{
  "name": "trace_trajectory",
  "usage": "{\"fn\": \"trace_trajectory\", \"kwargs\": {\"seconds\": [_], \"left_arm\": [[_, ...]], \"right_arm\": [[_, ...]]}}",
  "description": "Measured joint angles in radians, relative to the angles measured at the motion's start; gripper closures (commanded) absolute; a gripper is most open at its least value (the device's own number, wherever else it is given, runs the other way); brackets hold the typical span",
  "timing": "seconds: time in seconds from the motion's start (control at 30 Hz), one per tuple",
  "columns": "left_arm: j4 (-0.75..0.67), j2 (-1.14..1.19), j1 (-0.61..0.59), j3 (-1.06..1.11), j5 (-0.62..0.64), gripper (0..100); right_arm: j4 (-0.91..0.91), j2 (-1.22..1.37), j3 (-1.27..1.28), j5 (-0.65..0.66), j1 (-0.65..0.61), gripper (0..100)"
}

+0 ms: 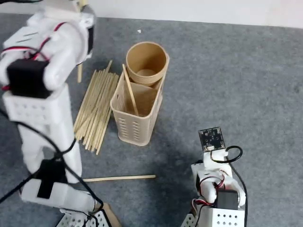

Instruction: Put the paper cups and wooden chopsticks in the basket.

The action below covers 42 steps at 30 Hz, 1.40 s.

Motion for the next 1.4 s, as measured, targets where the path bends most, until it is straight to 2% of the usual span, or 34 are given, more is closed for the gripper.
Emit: {"fn": "trace_trajectory", "kwargs": {"seconds": [0.13,0.37,0.67,0.77,0.87,0.97,1.13,1.27,1.4], "left_arm": [[-0.023,0.04,0.014,0.0,0.002,100],[-0.017,-0.011,0.115,0.0,0.002,100],[0.288,-0.285,0.14,0.008,0.0,100],[0.311,-0.422,0.14,0.126,-0.011,100],[0.307,-0.575,0.152,0.364,-0.012,100],[0.187,-0.736,0.17,0.663,-0.015,99],[-0.12,-0.902,0.175,1.066,-0.031,99],[-0.322,-0.887,0.193,1.094,-0.031,99],[-0.387,-0.784,0.261,0.979,-0.031,100]], "right_arm": [[0.0,0.0,0.0,0.0,0.0,82.9],[0.0,0.0,0.0,0.0,0.0,82.9],[0.0,0.0,0.0,0.0,0.0,82.9],[0.0,0.0,0.0,0.0,0.0,82.9],[0.0,0.0,0.0,0.0,0.0,82.9],[0.0,0.0,0.0,0.0,0.0,82.9],[0.0,0.0,0.0,0.0,0.0,82.9],[0.0,0.0,0.0,0.0,0.0,82.9],[0.0,0.0,0.0,0.0,0.0,82.9]]}}
